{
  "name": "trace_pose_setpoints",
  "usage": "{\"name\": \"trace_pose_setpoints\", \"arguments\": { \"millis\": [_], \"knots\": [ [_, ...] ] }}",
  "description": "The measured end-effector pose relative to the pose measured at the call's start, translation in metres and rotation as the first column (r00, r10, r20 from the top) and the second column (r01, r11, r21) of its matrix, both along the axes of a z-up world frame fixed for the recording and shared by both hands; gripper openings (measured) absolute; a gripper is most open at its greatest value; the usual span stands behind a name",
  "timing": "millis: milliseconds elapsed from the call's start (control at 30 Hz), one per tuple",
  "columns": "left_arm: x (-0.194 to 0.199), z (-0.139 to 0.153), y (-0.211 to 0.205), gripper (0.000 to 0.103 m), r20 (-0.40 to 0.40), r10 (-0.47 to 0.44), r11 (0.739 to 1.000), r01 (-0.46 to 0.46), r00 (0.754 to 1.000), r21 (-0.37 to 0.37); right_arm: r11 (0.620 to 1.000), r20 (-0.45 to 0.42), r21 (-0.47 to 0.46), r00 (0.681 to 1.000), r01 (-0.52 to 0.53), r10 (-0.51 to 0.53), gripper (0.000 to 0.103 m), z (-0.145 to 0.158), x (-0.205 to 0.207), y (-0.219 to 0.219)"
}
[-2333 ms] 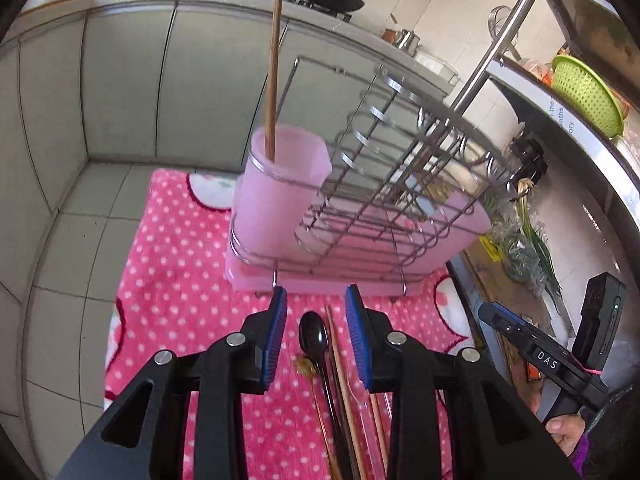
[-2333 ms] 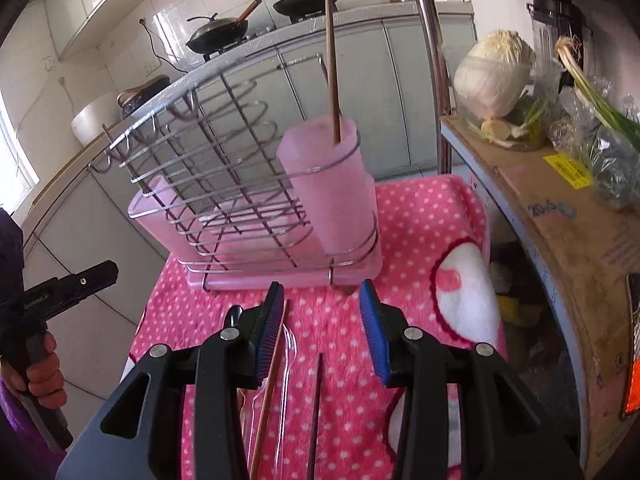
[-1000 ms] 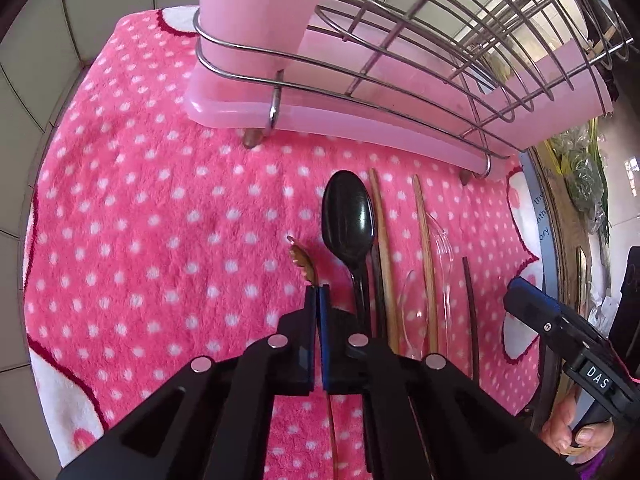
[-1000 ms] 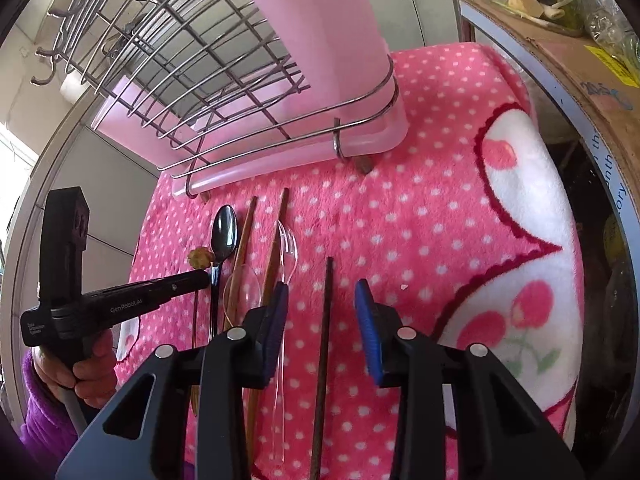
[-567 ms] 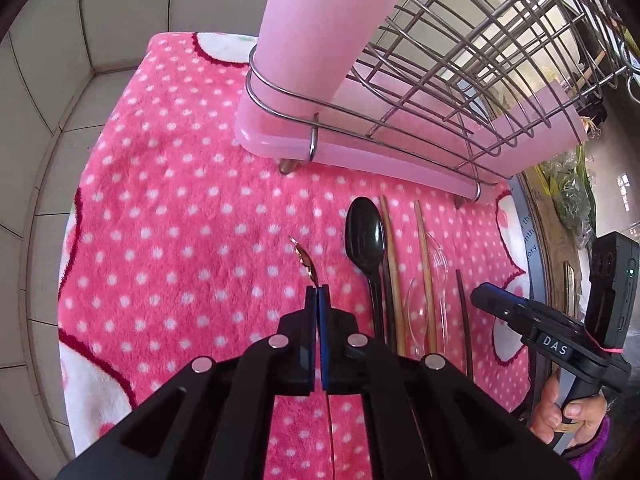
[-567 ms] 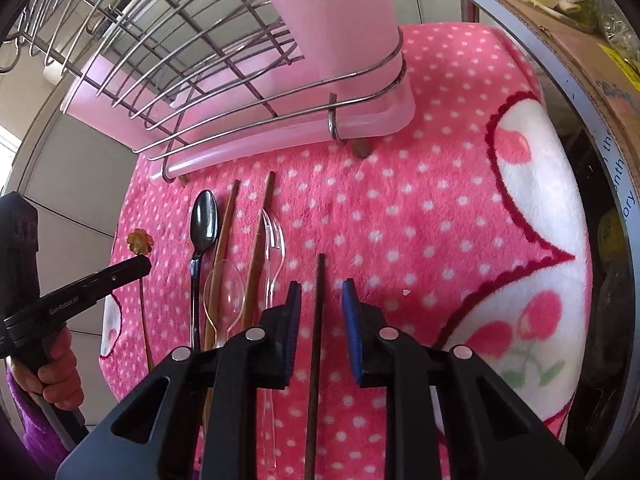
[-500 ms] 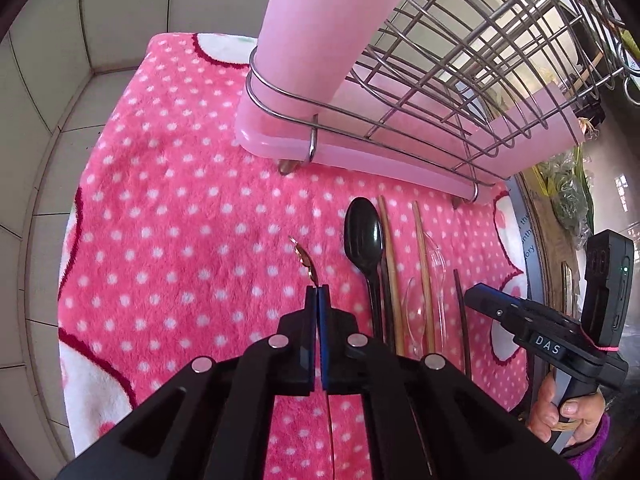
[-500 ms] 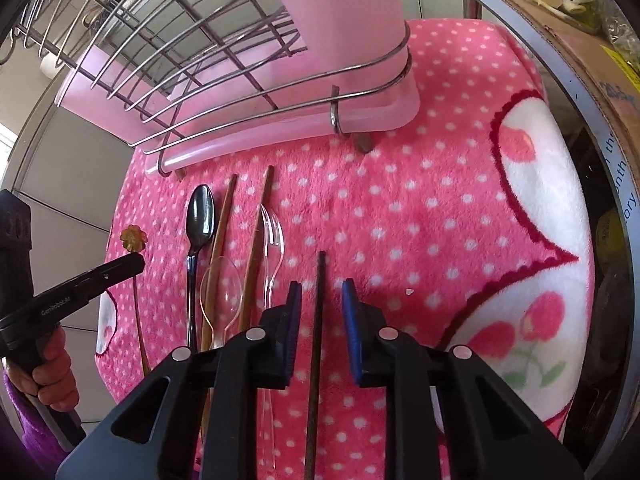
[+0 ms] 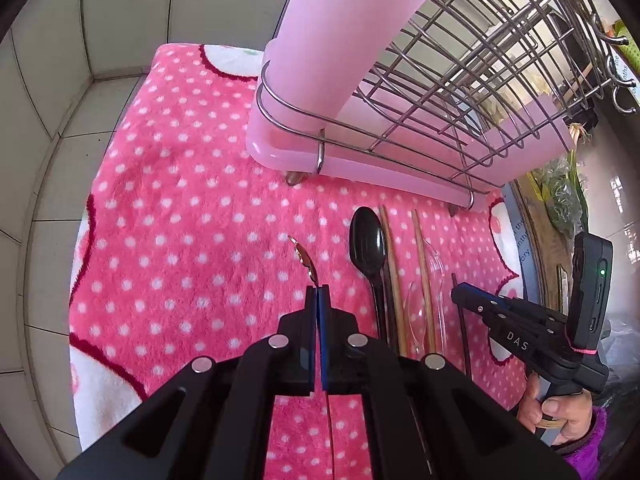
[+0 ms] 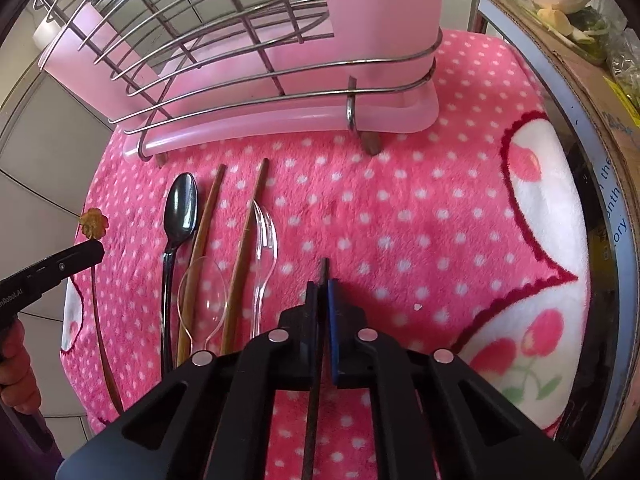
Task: Organize utensils
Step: 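Grasp the small gold spoon with the left tool while the right tool grasps a dark chopstick, then lift the gold spoon and dark chopstick up above the pink holder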
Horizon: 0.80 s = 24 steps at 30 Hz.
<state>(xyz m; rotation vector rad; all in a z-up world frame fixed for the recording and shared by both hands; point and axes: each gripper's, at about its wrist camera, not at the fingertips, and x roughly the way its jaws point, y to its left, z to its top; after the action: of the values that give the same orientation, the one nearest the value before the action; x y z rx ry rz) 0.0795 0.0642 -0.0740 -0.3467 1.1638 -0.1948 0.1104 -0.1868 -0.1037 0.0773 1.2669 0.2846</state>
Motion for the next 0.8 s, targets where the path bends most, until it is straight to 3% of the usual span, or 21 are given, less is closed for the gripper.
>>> {"name": "trace_pose_setpoints", "arguments": {
  "millis": [367,800],
  "knots": [
    [-0.019,0.034,0.013,0.000,0.106,0.025,0.999,-0.028,0.994,0.028,0.993,0.138,0.105,0.988,0.055,-0.069,0.004,0.032,-0.027,-0.043],
    [-0.035,0.078,0.014,0.000,0.232,0.075,0.997,-0.079,0.970,0.008,0.985,0.325,0.166,0.940,0.053,-0.105,0.004,0.090,-0.043,-0.058]
  ]
}}
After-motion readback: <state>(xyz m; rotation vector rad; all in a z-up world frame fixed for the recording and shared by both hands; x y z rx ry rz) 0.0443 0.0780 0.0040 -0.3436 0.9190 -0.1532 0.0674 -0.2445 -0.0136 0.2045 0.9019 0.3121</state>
